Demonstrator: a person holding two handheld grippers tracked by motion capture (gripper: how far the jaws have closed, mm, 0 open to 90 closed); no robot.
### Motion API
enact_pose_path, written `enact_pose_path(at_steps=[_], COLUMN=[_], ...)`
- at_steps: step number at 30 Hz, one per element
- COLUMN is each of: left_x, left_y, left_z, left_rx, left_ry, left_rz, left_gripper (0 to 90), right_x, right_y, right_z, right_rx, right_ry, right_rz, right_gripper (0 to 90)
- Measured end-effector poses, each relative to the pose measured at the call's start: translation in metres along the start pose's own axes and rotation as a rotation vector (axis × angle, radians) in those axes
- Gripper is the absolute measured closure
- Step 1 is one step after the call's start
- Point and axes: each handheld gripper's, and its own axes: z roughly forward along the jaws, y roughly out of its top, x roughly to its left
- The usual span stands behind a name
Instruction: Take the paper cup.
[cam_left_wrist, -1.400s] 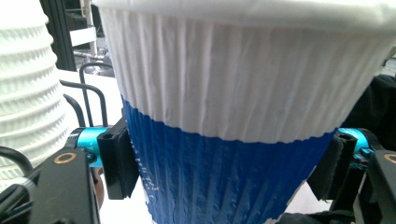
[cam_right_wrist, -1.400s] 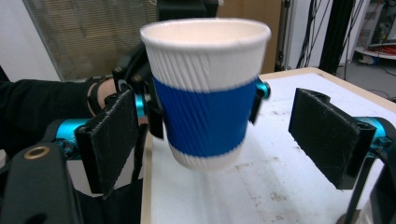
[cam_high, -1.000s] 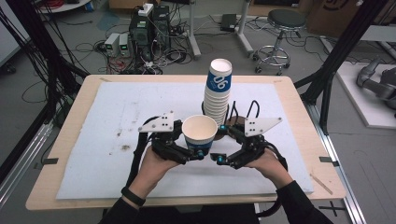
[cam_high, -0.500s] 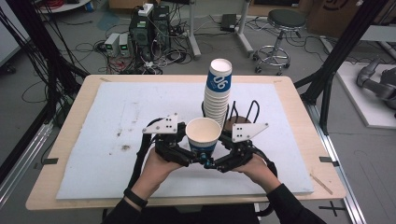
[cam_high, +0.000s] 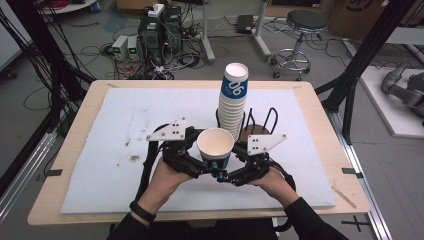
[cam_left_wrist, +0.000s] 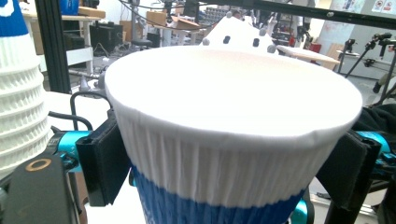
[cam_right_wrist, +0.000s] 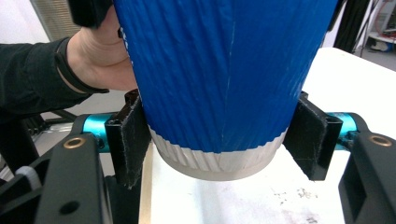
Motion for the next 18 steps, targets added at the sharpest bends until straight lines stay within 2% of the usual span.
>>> enact_pose_path(at_steps=[7, 10, 14, 18], left_x=[-0.0015, -0.0008, -0.0008, -0.0007], left_y=[-0.0005, -0.001, -0.0032, -0.0043], left_z=[0.0011, 0.0016, 0.0042, 0.0058], left_rx=[0.005, 0.013, 0.02, 0.021], left_ry=[0.004, 0.0, -0.01, -0.016], left_rz=[0.014, 0.016, 0.01, 0.012], left_gripper=[22.4, 22.9, 23.2, 22.4], right_x=[-0.0002, -0.0002, 0.0008, 0.0007], right_y=[-0.0005, 0.001, 0.0058, 0.0059], right_z=[0.0007, -0.0003, -0.0034, -0.0036], right_rx=[0.005, -0.016, -0.064, -0.067], right_ry=[-0.001, 0.003, 0.008, 0.013], right_rz=[0.0, 0.012, 0.024, 0.028], right_gripper=[30.0, 26.1, 25.7, 26.8])
